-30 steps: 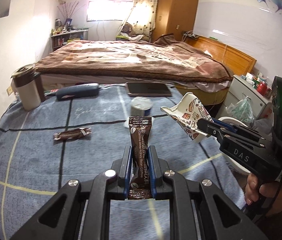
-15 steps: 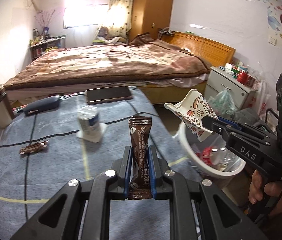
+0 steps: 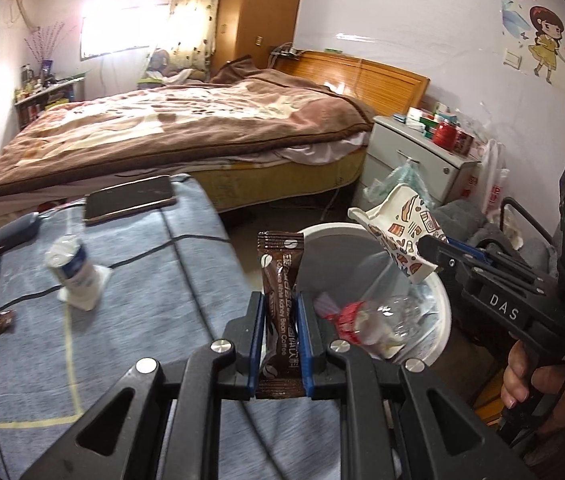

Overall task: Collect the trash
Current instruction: 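Carry the wrapper and paper cup over the white bin and open both tools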

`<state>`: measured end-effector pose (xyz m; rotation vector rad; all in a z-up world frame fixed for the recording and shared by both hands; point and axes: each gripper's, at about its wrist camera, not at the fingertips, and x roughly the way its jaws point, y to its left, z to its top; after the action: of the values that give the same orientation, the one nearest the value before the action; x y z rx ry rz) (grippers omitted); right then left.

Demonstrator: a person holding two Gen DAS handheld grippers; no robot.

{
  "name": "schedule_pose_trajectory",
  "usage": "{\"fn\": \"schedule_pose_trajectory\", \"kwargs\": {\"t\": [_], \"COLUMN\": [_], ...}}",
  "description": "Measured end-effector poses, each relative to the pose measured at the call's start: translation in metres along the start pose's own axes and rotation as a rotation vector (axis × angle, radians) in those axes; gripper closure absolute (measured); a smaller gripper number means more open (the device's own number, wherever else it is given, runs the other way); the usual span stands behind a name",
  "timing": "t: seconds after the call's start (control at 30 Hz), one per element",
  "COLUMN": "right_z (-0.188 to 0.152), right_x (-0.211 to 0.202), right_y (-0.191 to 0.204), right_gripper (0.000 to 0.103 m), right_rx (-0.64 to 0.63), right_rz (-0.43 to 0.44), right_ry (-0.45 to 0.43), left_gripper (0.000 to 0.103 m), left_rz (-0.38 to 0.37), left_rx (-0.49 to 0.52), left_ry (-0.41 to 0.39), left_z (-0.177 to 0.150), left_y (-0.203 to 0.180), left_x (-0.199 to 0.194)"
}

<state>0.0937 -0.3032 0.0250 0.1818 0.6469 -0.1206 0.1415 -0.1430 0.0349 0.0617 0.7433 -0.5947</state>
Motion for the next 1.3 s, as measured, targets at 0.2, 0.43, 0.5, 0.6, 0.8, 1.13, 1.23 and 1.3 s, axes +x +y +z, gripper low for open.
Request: {"fn": "schedule_pose_trajectory", "kwargs": {"t": [0.2,0.43,0.5,0.6,0.8,1.13,1.23,1.3], "right_z": [-0.003,-0.01,-0.011,-0.012,-0.013,-0.014,-0.014,-0.014], "right_x": [0.003,0.016,0.021,0.025,0.031,0.025,0.023,0.021], "right_y": [-0.024,-0.051,-0.057,-0.064,-0.07,-0.074,-0.074,-0.073], "right_gripper": [0.08,0.08,0.08,0.08,0.08,0.059,0.056,0.056], "right_rx": [0.018,0.045,0.049,0.047,0.033,0.042,0.049,0.051], "right_rz": [-0.048,-0.106,-0.119,-0.134,-0.163,-0.138,-0.13,-0.123], "right_ry": [0.036,0.089,0.107,0.128,0.162,0.158,0.154,0.146], "left_gripper": [0.086,0.086,0.086,0.086,0.086,0.055,0.055,0.055], "left_rz": [-0.034,-0.048,-0.06,-0.049,-0.04,-0.041,-0.034,-0.037], "left_rx": [0.017,0.035,0.029,0.039,0.042,0.036,0.029,0.028], "left_ry": [0.04,0.094,0.109,0.119,0.127,0.112,0.113,0.107], "left_z": [0.005,0.002,0.003,0.002,0.003,0.004,0.003,0.003], "left_y": [-0.026,-0.047,-0.05,-0.054,-0.061,-0.063,-0.061,-0.06], "left_x": [0.025,0.054,0.061,0.069,0.078,0.074,0.072,0.068]}}
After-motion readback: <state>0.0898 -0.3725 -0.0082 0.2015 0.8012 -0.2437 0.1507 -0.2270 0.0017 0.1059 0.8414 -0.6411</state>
